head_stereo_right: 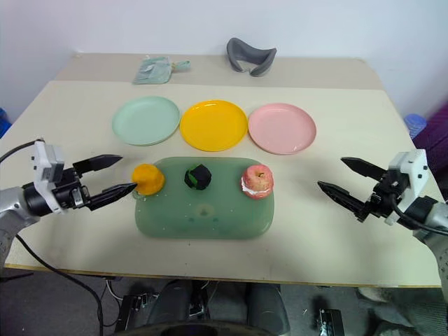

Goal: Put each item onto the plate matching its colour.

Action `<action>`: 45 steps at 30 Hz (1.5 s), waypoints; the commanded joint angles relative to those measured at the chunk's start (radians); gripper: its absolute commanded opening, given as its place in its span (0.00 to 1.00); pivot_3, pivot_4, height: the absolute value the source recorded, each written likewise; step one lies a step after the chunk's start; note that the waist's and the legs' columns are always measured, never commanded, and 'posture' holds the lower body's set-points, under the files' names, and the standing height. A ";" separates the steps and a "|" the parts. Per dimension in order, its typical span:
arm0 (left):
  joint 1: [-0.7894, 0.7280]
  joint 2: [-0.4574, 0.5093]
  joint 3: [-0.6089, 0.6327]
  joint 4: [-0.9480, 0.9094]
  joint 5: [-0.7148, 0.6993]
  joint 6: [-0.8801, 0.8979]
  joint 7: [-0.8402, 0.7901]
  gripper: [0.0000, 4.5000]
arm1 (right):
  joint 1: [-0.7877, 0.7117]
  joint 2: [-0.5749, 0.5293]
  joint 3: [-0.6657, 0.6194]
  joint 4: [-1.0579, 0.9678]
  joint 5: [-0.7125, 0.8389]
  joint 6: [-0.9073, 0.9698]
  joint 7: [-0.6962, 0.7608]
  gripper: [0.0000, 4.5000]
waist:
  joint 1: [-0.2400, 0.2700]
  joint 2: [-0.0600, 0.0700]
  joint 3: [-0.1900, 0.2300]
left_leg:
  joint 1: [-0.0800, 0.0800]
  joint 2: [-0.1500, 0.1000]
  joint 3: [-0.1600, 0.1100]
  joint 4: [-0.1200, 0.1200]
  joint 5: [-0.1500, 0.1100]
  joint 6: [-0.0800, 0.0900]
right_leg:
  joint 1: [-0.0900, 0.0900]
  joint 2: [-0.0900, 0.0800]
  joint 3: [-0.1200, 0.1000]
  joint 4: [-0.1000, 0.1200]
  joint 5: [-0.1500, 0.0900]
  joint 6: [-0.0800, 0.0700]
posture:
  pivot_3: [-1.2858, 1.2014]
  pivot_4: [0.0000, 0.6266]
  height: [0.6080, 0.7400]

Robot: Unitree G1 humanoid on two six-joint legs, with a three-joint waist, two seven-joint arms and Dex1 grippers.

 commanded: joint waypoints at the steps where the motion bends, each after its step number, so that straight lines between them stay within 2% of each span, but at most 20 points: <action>1: -0.005 0.016 0.029 -0.036 -0.015 0.009 -0.008 1.00 | -0.002 -0.019 -0.044 -0.043 0.018 0.004 0.008 0.99 | 0.000 0.000 0.000 | 0.000 0.000 0.000 0.000 0.000 0.000 | 0.000 0.000 0.000 0.000 0.000 0.000 | 0.52 0.24 1.00; 10: -0.027 -0.016 0.013 -0.038 0.009 -0.008 0.021 1.00 | -0.020 -0.010 -0.020 -0.066 0.011 0.009 0.000 0.99 | -0.002 0.000 0.000 | 0.000 0.000 0.000 0.000 0.000 0.000 | 0.000 0.000 0.000 0.000 0.000 0.000 | 0.52 0.24 1.00; 15: -0.035 -0.017 0.007 -0.036 0.038 -0.024 0.027 1.00 | -0.081 -0.004 0.028 -0.100 0.040 0.024 0.002 0.99 | -0.002 0.000 0.000 | 0.000 0.000 0.000 0.000 0.000 0.000 | 0.000 0.000 0.000 0.000 0.000 0.000 | 0.52 0.24 1.00; 24: -0.100 -0.083 -0.055 -0.020 0.067 0.035 0.143 1.00 | -0.325 0.014 0.267 -0.112 0.051 0.028 0.071 0.99 | 0.001 0.000 0.000 | 0.000 0.000 0.000 0.000 0.000 0.000 | 0.000 0.000 0.000 0.000 0.000 0.000 | 0.52 0.24 1.00; 32: -0.116 -0.136 -0.105 -0.006 0.139 0.024 0.221 1.00 | -0.484 0.069 0.464 -0.052 -0.022 -0.046 0.196 0.99 | -0.002 0.000 0.000 | -0.001 0.000 0.000 0.001 0.000 0.000 | -0.001 0.000 0.000 0.000 0.000 0.000 | 0.52 0.24 1.00; 38: -0.096 -0.142 -0.131 0.005 0.177 0.005 0.216 1.00 | -0.564 0.119 0.517 0.013 -0.077 -0.103 0.231 0.99 | 0.000 0.000 0.000 | -0.001 0.000 0.000 0.002 0.000 0.000 | -0.001 0.000 0.000 0.000 0.000 0.000 | 0.52 0.24 1.00; 45: -0.073 -0.169 -0.167 0.052 0.228 -0.022 0.217 1.00 | -0.586 0.144 0.529 0.043 -0.105 -0.133 0.244 0.99 | 0.000 0.000 0.000 | -0.001 0.000 0.000 0.002 0.000 0.000 | -0.001 0.000 -0.001 0.001 0.000 0.000 | 0.52 0.24 1.00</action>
